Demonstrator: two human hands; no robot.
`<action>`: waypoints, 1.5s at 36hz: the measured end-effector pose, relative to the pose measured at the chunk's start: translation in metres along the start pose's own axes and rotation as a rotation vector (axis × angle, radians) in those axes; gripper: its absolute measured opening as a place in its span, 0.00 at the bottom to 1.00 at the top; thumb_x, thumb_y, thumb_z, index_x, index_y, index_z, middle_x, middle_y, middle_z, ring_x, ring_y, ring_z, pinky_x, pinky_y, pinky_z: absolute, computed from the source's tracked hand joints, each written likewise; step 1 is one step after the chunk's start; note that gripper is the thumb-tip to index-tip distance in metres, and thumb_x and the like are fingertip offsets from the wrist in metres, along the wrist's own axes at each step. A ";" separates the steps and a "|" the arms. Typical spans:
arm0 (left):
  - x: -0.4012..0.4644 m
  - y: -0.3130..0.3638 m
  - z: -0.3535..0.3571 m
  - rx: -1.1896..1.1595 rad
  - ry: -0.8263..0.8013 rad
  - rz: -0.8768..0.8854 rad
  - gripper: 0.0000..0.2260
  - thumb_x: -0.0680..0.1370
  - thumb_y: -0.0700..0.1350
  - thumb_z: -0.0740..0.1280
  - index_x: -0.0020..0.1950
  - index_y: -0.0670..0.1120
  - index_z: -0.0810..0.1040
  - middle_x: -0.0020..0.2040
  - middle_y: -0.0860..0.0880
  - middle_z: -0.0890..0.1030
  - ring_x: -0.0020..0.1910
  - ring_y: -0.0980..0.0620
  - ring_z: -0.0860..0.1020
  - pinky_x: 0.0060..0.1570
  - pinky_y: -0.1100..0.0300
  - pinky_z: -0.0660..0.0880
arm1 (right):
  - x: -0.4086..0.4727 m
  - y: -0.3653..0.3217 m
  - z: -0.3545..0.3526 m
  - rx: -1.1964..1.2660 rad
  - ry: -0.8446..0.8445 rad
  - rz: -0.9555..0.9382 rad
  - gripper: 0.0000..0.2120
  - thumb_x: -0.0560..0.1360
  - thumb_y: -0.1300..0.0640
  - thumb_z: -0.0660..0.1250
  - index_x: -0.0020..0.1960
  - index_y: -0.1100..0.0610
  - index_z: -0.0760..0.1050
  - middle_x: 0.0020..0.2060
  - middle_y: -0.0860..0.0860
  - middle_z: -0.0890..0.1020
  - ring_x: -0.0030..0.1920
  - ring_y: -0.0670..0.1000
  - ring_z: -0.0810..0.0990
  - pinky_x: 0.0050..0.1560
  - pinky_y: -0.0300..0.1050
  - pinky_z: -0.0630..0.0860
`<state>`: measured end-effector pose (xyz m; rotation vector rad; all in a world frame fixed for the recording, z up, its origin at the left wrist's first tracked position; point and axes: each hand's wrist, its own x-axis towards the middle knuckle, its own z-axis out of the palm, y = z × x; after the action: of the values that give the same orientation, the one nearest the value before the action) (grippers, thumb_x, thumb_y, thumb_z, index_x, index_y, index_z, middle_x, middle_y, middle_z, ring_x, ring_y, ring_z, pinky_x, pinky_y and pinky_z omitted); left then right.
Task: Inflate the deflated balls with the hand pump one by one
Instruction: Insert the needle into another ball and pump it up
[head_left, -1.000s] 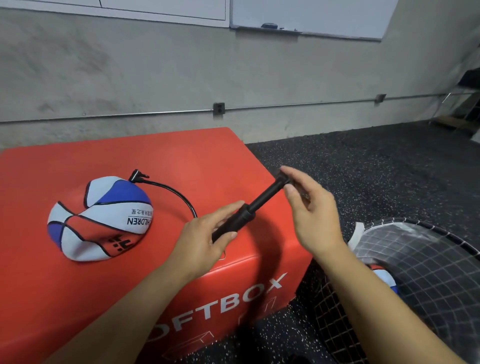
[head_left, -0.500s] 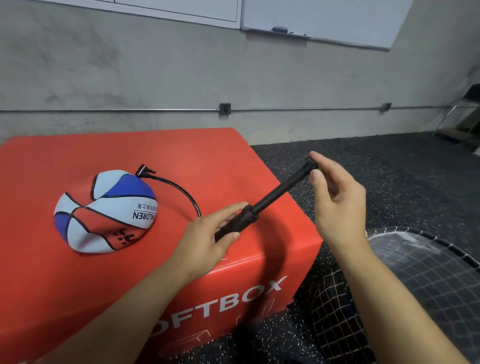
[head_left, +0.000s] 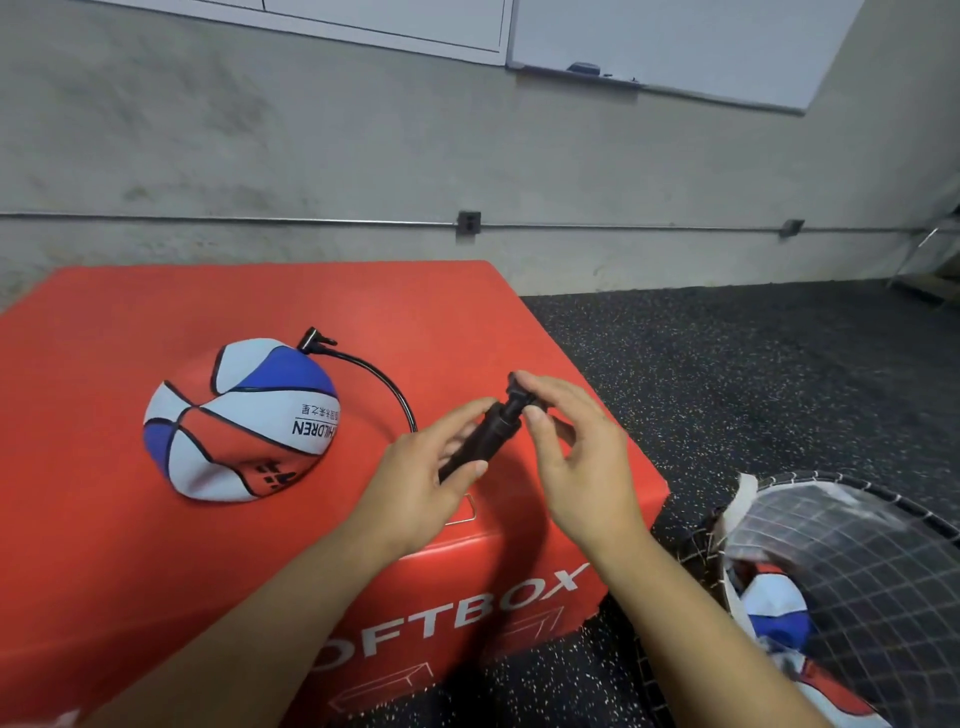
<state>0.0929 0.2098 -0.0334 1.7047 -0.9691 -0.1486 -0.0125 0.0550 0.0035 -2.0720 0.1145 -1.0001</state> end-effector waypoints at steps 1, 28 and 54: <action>0.000 0.000 0.000 0.000 0.000 -0.002 0.31 0.79 0.35 0.72 0.75 0.64 0.72 0.64 0.55 0.83 0.62 0.63 0.81 0.66 0.67 0.74 | -0.001 0.001 0.001 0.000 -0.010 0.004 0.15 0.83 0.65 0.65 0.67 0.55 0.81 0.62 0.48 0.83 0.65 0.47 0.80 0.66 0.45 0.77; 0.001 0.010 0.015 0.337 -0.123 0.072 0.30 0.80 0.47 0.71 0.77 0.71 0.67 0.65 0.66 0.81 0.64 0.60 0.80 0.62 0.52 0.79 | 0.009 0.005 -0.111 -0.011 0.267 0.126 0.15 0.84 0.65 0.65 0.68 0.54 0.79 0.61 0.46 0.84 0.63 0.45 0.82 0.68 0.48 0.77; 0.002 -0.003 0.000 0.017 -0.004 -0.016 0.31 0.80 0.36 0.72 0.74 0.65 0.71 0.64 0.57 0.83 0.63 0.63 0.81 0.66 0.68 0.74 | 0.003 -0.002 0.001 -0.001 0.008 0.001 0.15 0.83 0.67 0.66 0.66 0.57 0.81 0.61 0.48 0.83 0.64 0.44 0.81 0.64 0.35 0.74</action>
<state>0.0957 0.2086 -0.0354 1.7285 -0.9630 -0.1547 -0.0099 0.0560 0.0061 -2.0690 0.1194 -1.0079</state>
